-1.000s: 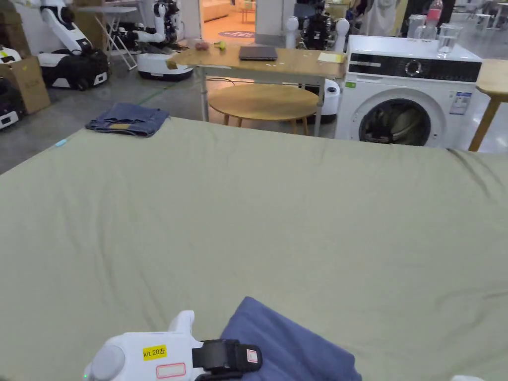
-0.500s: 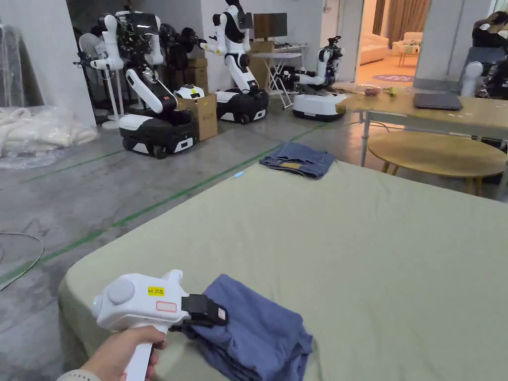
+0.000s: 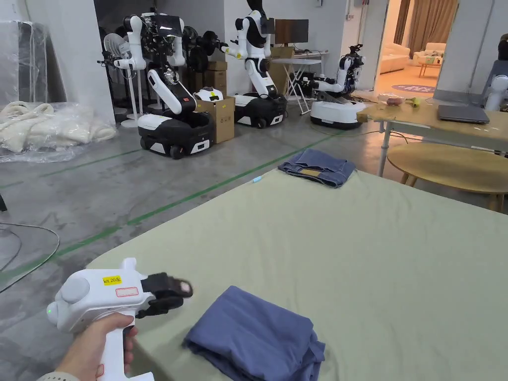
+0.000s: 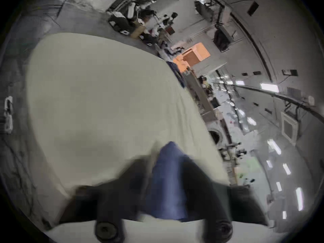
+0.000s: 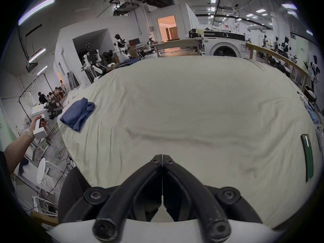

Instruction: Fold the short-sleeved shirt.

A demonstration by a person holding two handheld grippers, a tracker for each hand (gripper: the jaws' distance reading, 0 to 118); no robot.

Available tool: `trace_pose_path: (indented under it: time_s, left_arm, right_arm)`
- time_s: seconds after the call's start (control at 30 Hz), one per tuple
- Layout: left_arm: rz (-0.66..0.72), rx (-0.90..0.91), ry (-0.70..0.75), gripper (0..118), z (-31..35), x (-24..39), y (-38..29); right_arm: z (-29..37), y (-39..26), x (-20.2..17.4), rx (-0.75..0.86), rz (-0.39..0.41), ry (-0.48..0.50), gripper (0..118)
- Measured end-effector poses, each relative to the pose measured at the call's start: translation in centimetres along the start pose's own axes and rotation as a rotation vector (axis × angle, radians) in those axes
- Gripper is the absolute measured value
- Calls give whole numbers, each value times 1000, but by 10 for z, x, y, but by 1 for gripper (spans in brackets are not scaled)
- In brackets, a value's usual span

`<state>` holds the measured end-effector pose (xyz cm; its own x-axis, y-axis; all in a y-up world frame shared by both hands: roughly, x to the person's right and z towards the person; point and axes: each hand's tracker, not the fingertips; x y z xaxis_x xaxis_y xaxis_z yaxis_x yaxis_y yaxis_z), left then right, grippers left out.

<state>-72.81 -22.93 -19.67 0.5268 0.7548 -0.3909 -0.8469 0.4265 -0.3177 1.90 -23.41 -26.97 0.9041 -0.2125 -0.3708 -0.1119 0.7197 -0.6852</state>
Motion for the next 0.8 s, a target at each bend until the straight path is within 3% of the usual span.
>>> trace_pose_path:
  time_s: [0.07,0.17,0.23,0.33,0.43,0.6,0.73,0.8]
  left_arm:
    - [-69,13,82,0,1,11,-10]
    - [-89,-10,58,0,-8,24,-20]
    - [-215,-22,79,0,-24,39,-22]
    - [-402,9,92,0,-44,116,-60]
    - [-621,94,94,0,-59,215,-124]
    - [-949,243,13,0,-72,343,-235]
    - [-1019,225,-121,0,-59,415,-314]
    - [-1006,260,-122,0,-48,433,-335]
  right_arm:
    - [3,-2,0,7,-2,5,0]
    - [10,-2,3,20,2,7,0]
    - [15,-1,10,37,3,3,0]
    - [23,12,24,79,-19,-23,0]
    - [40,39,36,167,-29,-110,0]
    - [88,104,47,390,33,-252,0]
    - [124,140,52,519,72,-372,0]
    - [135,147,50,555,102,-432,0]
